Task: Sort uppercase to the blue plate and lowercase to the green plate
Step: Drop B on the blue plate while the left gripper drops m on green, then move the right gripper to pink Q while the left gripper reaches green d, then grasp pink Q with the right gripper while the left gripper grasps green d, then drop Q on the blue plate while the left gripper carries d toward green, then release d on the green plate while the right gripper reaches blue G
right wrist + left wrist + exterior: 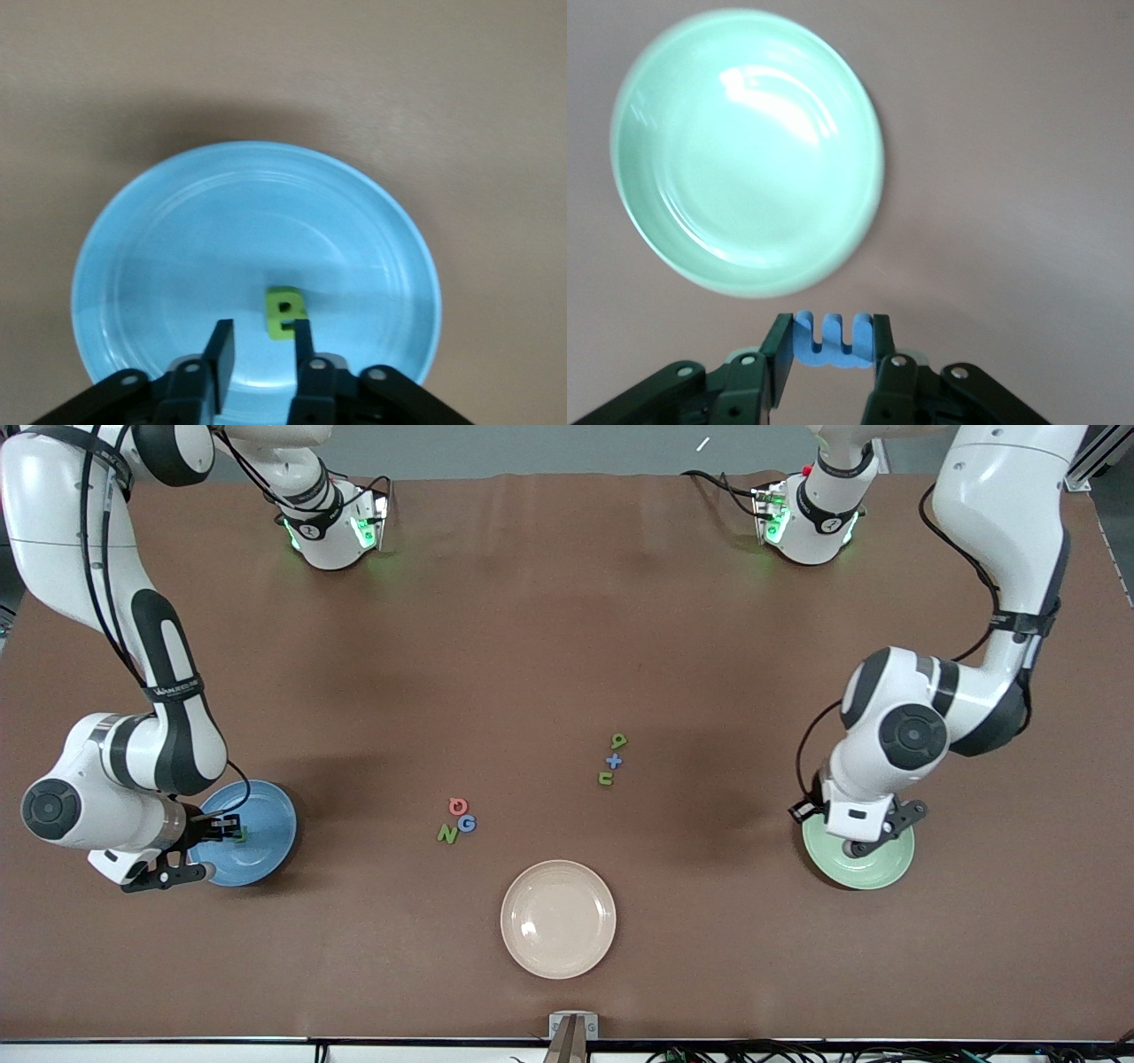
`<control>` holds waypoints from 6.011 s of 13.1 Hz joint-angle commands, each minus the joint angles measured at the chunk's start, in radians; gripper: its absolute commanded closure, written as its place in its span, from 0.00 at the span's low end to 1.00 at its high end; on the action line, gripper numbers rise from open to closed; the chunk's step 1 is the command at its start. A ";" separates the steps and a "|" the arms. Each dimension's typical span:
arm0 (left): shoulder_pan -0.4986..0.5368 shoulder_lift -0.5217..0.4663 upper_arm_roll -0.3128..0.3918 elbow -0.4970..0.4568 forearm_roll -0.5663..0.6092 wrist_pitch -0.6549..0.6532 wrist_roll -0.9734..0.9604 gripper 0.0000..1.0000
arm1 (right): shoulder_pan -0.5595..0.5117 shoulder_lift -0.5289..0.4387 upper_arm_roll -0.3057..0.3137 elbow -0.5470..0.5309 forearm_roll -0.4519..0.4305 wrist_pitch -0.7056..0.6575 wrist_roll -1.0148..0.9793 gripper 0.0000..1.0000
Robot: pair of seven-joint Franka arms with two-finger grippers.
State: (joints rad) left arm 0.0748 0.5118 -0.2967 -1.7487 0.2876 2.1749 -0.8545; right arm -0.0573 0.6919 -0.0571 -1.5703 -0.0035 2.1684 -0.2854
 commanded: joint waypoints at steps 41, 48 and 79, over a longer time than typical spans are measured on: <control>-0.316 0.287 -0.277 -0.009 0.239 0.189 0.206 0.40 | 0.375 0.011 0.046 -0.024 0.094 0.128 0.490 1.00; -0.305 0.290 -0.263 -0.012 0.298 0.189 0.209 0.66 | 0.096 -0.008 0.046 -0.004 0.094 0.068 0.062 0.98; 0.379 0.217 -0.348 0.035 0.407 0.025 0.381 0.54 | 0.527 0.084 0.051 -0.004 0.094 0.292 1.091 0.13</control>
State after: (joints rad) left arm 0.4540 0.6966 -0.6533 -1.7493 0.6650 2.1930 -0.4883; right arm 0.4557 0.7762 0.0043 -1.5675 0.0967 2.4446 0.7802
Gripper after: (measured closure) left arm 0.692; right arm 0.097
